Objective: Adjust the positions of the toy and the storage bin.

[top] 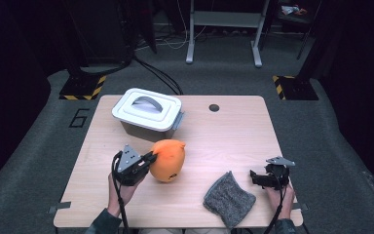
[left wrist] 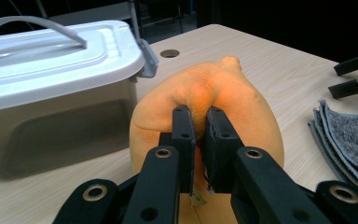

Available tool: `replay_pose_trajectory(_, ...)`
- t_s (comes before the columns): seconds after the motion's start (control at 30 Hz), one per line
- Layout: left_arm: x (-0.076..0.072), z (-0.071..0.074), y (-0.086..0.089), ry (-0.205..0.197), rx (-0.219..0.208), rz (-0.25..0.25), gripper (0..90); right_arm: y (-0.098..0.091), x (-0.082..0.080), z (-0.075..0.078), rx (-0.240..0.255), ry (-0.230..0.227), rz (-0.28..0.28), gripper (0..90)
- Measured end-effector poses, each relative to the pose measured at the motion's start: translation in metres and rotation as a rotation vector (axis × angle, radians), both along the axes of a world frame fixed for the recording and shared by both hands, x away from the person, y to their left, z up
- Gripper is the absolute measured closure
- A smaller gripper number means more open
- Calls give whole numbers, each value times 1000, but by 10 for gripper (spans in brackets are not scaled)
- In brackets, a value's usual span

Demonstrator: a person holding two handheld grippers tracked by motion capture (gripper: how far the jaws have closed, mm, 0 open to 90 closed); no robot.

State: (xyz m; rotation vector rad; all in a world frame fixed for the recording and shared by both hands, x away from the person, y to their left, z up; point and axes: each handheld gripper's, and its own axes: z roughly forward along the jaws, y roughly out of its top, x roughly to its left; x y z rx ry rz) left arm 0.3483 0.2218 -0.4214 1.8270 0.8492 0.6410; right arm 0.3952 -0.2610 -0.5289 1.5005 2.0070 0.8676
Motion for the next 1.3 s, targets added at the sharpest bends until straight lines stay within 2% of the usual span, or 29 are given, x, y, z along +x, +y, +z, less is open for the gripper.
replay_pose_trajectory(0.43,-31,-4,40,4,-11,81,834,0,0,0,0,0,0,61)
replay_pose_trajectory(0.5,-35,-4,44,10,-14,88,834,0,0,0,0,0,0,62)
replay_pose_trajectory(0.53,-38,-5,49,15,-29,103,834,0,0,0,0,0,-1,61)
replay_pose_trajectory(0.63,-40,-10,58,35,-25,127,834,0,0,0,0,0,-1,61)
replay_pose_trajectory(0.83,-30,-18,77,74,-63,189,834,0,0,0,1,1,-2,61)
replay_pose_trajectory(1.17,3,-28,103,128,-54,320,797,0,0,0,1,3,-2,61)
replay_pose_trajectory(1.3,15,-32,112,160,-55,348,751,0,0,0,1,3,-1,61)
